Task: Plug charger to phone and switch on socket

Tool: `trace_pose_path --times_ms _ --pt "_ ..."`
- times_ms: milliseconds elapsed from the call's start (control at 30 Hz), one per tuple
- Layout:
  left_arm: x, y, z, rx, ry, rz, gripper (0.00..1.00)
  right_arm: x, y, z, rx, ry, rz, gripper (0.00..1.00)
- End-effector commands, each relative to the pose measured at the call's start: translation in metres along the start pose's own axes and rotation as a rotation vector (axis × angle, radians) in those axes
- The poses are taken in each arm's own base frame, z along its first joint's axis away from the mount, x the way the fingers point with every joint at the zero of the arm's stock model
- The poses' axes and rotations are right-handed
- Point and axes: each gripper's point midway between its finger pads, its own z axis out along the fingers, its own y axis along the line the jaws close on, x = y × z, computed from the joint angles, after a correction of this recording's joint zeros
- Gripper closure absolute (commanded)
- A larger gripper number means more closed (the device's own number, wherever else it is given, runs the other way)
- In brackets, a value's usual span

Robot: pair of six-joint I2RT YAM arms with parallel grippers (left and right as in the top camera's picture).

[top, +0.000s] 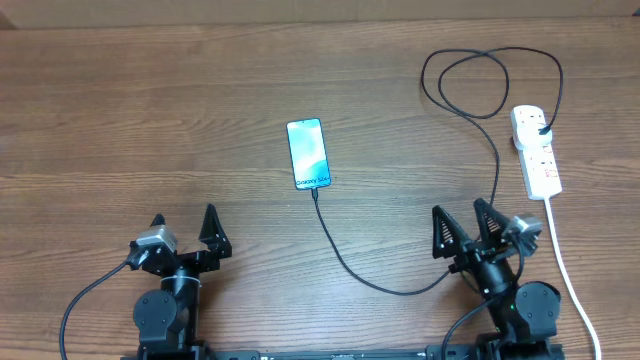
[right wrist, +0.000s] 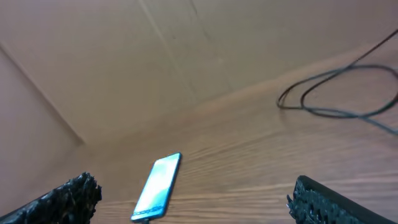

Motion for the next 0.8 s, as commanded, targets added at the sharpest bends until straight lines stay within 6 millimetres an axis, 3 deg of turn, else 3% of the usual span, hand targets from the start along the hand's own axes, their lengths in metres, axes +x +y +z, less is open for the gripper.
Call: trace_pose_path --times_ms 0,133,767 --pt "-0.0018 0.0026 -0.0003 -0.012 -0.012 0.016 0.01 -0.0011 -0.0022 0.0 0.011 -0.018 -0.126 0.0" --pt "-0.0017 0.0026 -0.0003 -0.012 -0.012 0.015 0.0 -0.002 -0.0044 -0.0001 0.026 -0.021 -0.247 0.0" --pt "-0.0017 0.0026 -0.0003 -0.012 -0.012 0.016 0.01 -0.003 -0.0071 -0.0001 0.042 -0.024 -0.253 0.0"
